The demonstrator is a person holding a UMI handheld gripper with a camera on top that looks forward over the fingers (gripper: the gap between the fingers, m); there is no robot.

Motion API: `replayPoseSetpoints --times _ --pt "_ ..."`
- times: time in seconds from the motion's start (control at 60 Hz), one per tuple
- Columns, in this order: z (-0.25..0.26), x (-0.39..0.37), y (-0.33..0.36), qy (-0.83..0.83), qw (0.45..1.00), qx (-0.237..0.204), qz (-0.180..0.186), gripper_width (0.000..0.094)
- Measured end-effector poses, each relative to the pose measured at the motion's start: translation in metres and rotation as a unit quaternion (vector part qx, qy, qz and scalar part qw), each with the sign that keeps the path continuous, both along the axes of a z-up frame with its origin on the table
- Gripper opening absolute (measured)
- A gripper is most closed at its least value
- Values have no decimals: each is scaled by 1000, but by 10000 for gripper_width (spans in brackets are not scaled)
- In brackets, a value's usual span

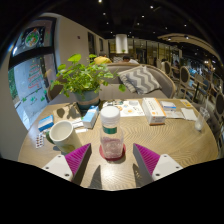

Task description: Pour water

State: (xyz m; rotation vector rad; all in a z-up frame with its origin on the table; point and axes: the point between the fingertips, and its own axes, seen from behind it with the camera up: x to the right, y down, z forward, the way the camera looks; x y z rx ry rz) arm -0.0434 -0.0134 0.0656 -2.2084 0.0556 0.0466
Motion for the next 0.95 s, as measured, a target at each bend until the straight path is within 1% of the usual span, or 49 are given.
replayPoseSetpoints --times 0.2,0.35,0.45,0.667,0.817,0.95 --pt "60 -11 -91 2 999 -33 -29 855" --pt "104 -21 -154 -10 999 -31 -39 853" --pt "121 -27 -184 -16 998 -28 -47 851" --pt "138 -34 -220 -31 998 -21 -45 852" --pt "140 -34 -228 -42 998 -24 -41 857" --pt "148 -35 -227 -46 998 -14 -42 854"
